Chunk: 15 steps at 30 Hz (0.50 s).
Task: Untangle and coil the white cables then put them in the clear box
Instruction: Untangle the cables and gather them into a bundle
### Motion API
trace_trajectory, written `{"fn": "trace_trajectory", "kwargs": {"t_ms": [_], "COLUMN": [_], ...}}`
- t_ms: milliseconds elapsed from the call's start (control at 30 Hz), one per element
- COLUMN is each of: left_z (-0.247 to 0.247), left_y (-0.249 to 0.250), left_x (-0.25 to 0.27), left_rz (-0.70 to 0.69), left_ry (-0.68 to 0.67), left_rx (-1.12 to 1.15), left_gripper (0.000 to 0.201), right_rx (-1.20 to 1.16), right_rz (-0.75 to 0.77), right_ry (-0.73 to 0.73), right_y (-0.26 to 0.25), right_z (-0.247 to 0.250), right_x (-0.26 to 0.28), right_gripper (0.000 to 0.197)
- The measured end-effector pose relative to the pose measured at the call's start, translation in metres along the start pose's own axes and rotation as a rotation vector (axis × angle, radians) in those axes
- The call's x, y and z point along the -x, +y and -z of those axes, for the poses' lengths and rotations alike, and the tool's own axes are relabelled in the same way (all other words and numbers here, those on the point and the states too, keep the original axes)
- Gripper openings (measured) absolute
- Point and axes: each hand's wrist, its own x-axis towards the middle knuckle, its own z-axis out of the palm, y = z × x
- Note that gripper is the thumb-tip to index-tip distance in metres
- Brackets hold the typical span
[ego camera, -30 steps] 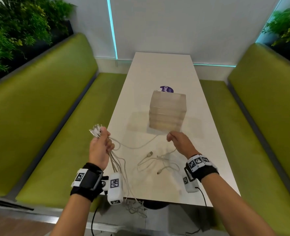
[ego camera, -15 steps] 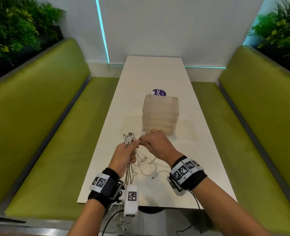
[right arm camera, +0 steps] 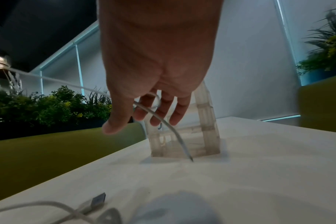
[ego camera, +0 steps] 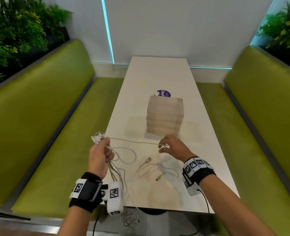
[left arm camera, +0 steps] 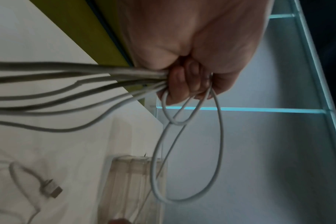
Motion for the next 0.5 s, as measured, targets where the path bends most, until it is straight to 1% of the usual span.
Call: {"fn": "trace_trajectory", "kwargs": {"t_ms": [67,100,133,167,233,267,367,433,500], "left_z": [0.013,0.019,0.024,0.026,0.026,0.025,0.021,0.020,0.021], "left_y": [0.003,0.003,0.003,0.002,0.001,0.001,0.000,-0.001,-0.001], "left_x": [-0.006,-0.009,-0.011,-0.012,-0.012,-0.013,-0.013,-0.013,-0.013], "left_rz": [-0.013,-0.013,-0.010,-0.008,-0.006,-0.004,0.006,0.006,0.000], "left_ry": [0.082,0.113,0.135,0.145,0.152,0.154,0.149,0.149,0.161], "left_rx": [0.039,0.045,0.046,0.047,0.056,0.058,0.049,0.041,0.048], "left_gripper": [0.031,0.031,0.031,0.031,0.031,0.031,0.031,0.031,0.031], "right_rx": [-0.105,-0.170,-0.269,-0.394,-0.568,-0.594,-0.681,-0.782,-0.852], "right_rz": [-0.025,-0.048,-0.083,-0.123,-0.186,-0.196,-0.169,-0.169,-0.184], "right_ry": [-0.003,0.024,0.055,0.076,0.054,0.023,-0.076,-0.085,-0.098], "right_y": [0.005,0.008,0.010,0.011,0.010,0.010,0.007,0.004,0.005], "right_z": [0.001,0.002,0.003,0.004,0.005,0.006,0.010,0.014,0.018], "right_x": [0.004,0.006,0.008,0.010,0.012,0.014,0.020,0.023,0.025], "right_gripper": [0.017,0.012,0.005,0.004,0.007,0.008,0.021,0.027,0.028]}}
